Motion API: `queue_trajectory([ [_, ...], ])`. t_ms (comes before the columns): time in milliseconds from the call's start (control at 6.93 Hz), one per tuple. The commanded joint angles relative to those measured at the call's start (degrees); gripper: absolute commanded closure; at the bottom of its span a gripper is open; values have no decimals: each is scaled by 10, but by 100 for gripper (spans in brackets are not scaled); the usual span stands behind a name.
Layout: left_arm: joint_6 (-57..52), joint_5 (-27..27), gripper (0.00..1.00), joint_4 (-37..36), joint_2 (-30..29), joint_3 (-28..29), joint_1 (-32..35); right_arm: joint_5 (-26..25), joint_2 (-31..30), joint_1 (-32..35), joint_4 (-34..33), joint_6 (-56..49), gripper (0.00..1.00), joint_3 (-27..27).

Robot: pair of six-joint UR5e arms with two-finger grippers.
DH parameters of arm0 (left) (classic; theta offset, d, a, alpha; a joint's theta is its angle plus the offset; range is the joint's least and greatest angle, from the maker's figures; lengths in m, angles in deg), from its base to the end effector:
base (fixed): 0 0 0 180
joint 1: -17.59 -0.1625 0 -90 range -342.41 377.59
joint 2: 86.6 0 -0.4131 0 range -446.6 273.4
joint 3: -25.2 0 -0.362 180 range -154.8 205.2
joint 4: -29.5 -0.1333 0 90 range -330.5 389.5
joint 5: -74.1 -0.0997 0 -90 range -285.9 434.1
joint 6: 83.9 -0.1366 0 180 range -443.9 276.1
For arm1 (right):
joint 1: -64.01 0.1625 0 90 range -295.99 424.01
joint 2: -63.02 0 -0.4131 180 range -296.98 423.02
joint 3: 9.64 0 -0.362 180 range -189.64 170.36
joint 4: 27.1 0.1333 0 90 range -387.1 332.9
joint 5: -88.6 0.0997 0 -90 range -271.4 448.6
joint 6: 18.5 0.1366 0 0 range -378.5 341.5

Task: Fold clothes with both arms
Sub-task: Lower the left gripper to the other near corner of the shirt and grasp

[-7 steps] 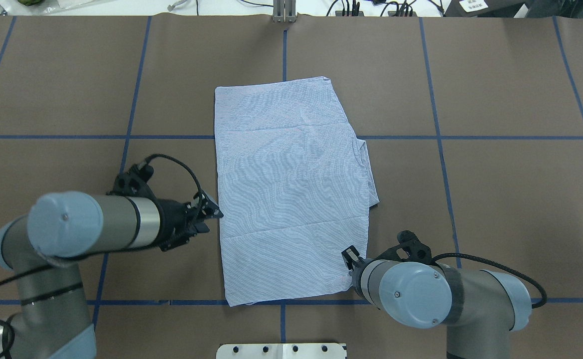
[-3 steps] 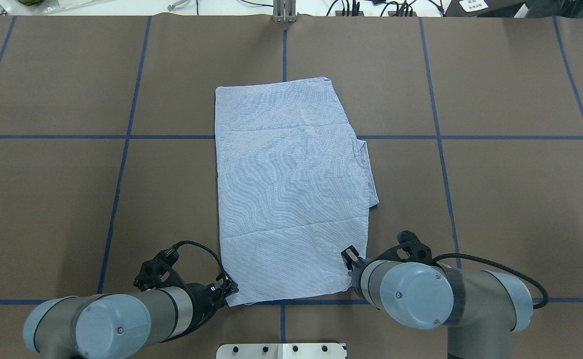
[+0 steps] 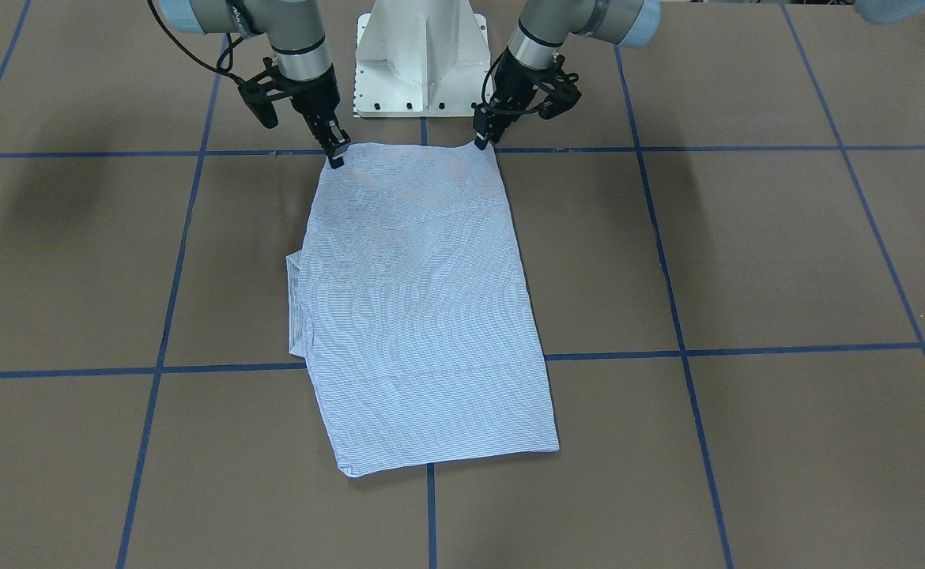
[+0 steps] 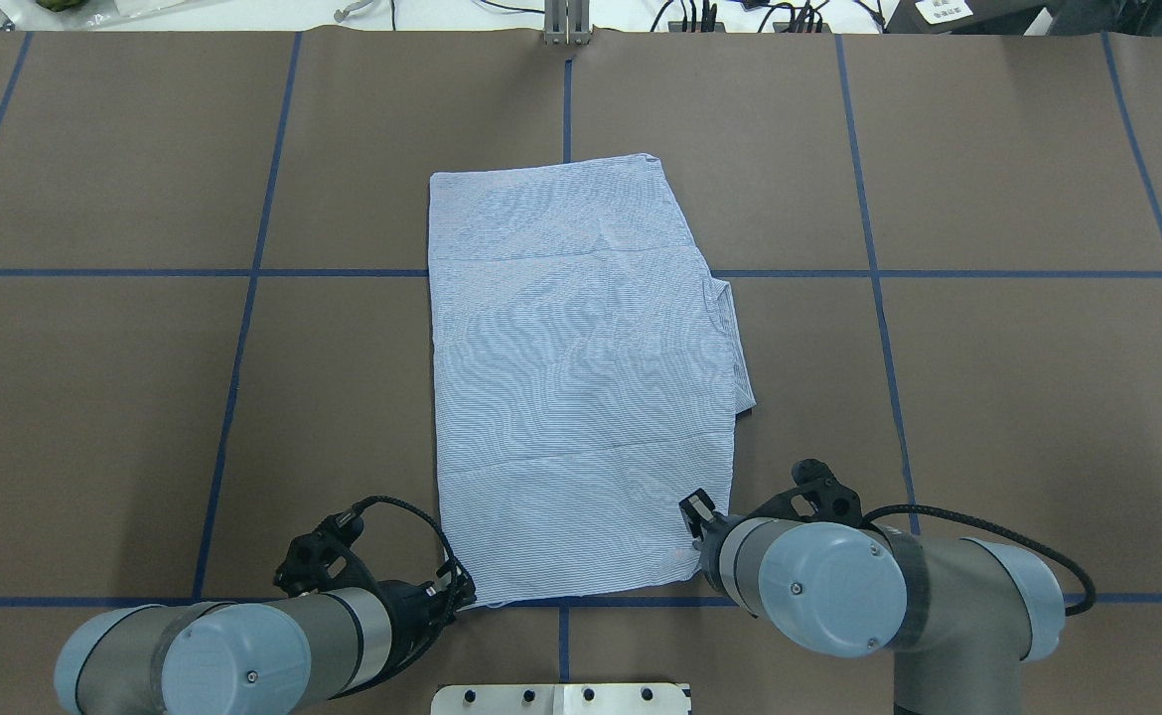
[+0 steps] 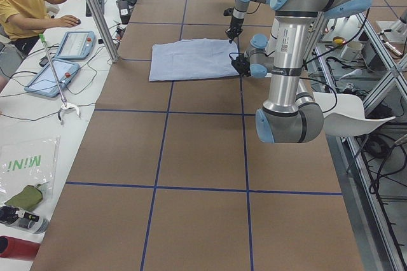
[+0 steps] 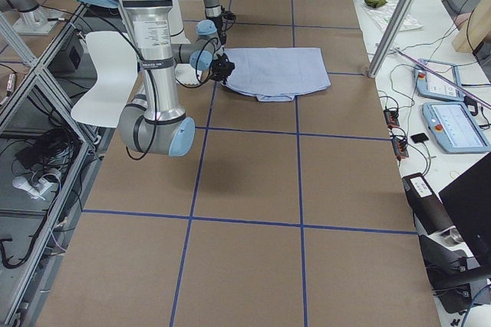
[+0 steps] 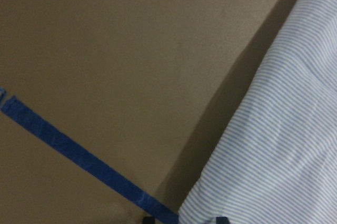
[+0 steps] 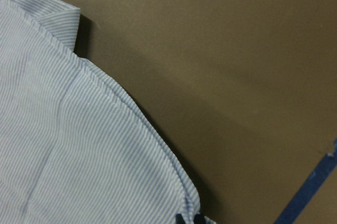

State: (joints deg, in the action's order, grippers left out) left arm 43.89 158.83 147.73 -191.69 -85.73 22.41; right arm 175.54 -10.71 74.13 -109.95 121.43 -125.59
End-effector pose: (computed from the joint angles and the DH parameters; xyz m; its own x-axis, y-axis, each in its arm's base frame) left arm 0.5519 -0.1929 0.3178 0.2403 -0.6326 -0.7362 0.3965 0.7563 -0.5204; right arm -0.5190 -0.2354 0.3290 0.2479 0.8205 0.5151 -0.6292 0.5407 -0.5584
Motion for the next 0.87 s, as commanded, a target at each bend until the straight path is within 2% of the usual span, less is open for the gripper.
queue_trajectory([
  [0, 5, -7, 100, 0, -1, 1, 0, 1, 0, 1, 0, 0, 100, -4],
  [433, 9, -12, 100, 0, -1, -26, 5, 1, 0, 1, 0, 0, 100, -5],
  [722, 28, -12, 100, -15, 28, -87, 7, -5, -2, -11, 0, 30, 100, -31],
])
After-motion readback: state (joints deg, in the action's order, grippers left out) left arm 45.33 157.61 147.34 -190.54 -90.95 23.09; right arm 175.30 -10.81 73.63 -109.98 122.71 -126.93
